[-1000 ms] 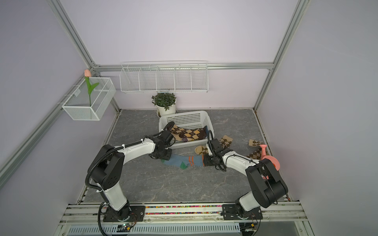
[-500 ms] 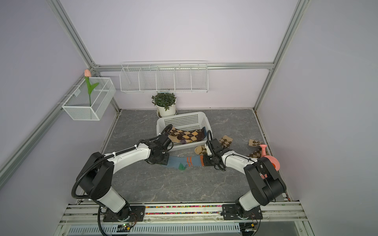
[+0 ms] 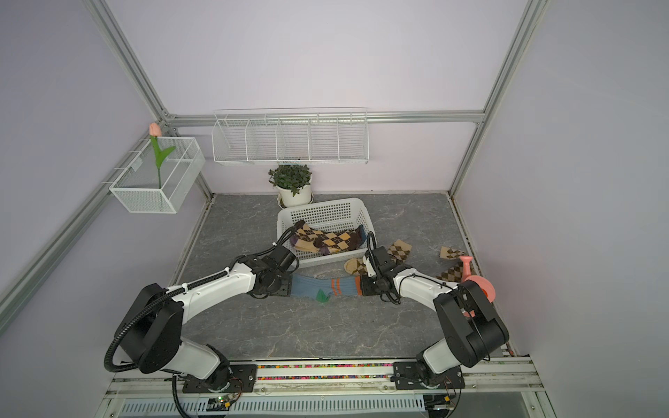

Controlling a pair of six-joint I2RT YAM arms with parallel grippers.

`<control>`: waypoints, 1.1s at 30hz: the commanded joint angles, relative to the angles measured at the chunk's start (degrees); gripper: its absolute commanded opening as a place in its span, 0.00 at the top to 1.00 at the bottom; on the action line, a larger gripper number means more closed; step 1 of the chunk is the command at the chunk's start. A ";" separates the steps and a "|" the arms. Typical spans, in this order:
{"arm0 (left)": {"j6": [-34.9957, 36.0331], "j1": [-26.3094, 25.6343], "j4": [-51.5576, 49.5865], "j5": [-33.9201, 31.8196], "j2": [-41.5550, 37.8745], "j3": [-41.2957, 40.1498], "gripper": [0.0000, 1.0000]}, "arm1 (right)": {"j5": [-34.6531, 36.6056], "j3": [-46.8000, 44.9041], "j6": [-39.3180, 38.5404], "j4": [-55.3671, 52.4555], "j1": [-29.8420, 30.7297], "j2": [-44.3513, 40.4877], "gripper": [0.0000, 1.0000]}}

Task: Place the socks together as a pair
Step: Pick up a pair of socks from the center of the board.

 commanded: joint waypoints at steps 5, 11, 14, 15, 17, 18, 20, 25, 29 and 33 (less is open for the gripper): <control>-3.37 -0.33 12.10 0.03 0.70 -6.32 0.33 | -1.80 -1.49 -1.02 -2.37 0.22 -2.42 0.85; -4.45 -0.33 16.46 0.91 -0.66 -8.48 0.38 | -2.55 -2.52 -0.56 -7.16 1.89 -7.29 0.86; -4.89 -0.33 15.65 0.58 -3.42 -9.35 0.38 | -2.73 -4.44 0.57 -9.66 2.57 -11.39 0.87; -5.07 -0.33 15.60 0.73 -4.55 -9.91 0.38 | -2.55 -4.89 0.87 -10.58 2.75 -12.57 0.87; -5.46 -0.36 15.91 1.25 -6.43 -10.92 0.38 | -1.78 -5.42 1.17 -12.07 2.93 -14.64 0.88; -5.51 -0.35 16.32 1.73 -7.22 -11.28 0.38 | -1.23 -5.54 1.16 -12.80 2.93 -15.35 0.88; -5.29 -0.34 17.13 2.85 -7.82 -11.55 0.38 | -0.34 -5.53 1.13 -14.23 2.93 -16.56 0.89; -4.91 -0.33 21.06 6.94 -7.63 -11.96 0.37 | -0.42 -5.79 1.67 -17.00 2.93 -19.99 0.89; -5.36 -0.41 25.52 9.85 -8.10 -12.99 0.38 | -0.93 -6.68 2.38 -16.91 3.06 -21.94 0.90; -4.74 -0.41 27.22 8.64 -6.37 -12.47 0.38 | -1.07 -6.19 2.07 -17.07 3.05 -20.50 0.90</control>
